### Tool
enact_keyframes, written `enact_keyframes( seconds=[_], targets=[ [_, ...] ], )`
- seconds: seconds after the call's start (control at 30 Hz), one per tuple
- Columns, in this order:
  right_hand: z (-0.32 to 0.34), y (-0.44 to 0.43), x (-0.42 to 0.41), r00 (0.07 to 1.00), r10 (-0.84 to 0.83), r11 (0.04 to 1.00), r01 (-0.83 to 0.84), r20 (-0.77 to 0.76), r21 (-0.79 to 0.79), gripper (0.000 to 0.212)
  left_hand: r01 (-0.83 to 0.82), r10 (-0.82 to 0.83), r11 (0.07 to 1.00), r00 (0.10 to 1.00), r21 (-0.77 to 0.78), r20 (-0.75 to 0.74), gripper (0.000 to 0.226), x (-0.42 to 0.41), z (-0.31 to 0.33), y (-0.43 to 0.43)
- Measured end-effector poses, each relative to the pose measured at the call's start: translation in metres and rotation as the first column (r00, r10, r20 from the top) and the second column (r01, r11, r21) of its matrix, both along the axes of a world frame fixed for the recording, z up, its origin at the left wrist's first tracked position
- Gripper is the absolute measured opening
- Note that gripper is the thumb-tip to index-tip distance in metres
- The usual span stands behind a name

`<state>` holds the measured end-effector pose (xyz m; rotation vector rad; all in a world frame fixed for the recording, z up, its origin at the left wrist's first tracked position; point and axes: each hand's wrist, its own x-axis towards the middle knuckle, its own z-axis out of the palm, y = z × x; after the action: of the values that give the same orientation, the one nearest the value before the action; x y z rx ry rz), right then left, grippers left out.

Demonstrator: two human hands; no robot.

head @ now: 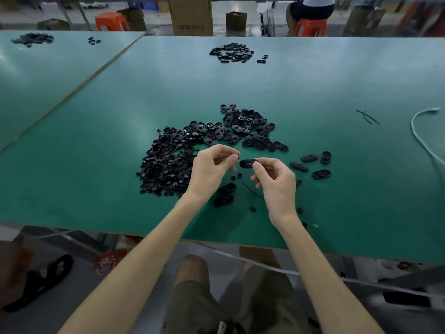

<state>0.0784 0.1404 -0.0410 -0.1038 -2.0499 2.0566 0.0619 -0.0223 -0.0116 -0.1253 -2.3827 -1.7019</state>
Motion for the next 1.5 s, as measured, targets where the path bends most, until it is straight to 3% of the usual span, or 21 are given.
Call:
enact_keyframes(
  seconds=[0.3, 0.8, 1.23, 1.5],
  targets=[
    [-0.001, 0.001, -0.001, 1.0, 0.011, 0.999, -0.011, -0.004, -0.04, 0.005, -0.003, 0.001, 0.991, 1.0, 0.135, 0.013, 0.006, 0.007, -0.016, 0.006],
    [0.0, 0.0, 0.001, 0.994, 0.113, 0.993, -0.113, -0.001, -0.018, 0.009, -0.036, 0.033, 0.978, 0.999, 0.203, 0.02, 0.01, 0.012, -0.022, 0.006],
    [0.0, 0.001, 0.001, 0.989, 0.146, 0.989, -0.146, 0.001, 0.003, 0.01, -0.062, 0.064, 0.984, 0.998, 0.167, -0.006, 0.008, 0.013, -0.025, 0.007],
    [0.001, -0.001, 0.002, 0.987, 0.158, 0.986, -0.159, 0.013, 0.048, 0.009, -0.104, 0.106, 0.993, 0.994, 0.048, -0.038, 0.009, 0.014, -0.024, 0.011]
  ],
)
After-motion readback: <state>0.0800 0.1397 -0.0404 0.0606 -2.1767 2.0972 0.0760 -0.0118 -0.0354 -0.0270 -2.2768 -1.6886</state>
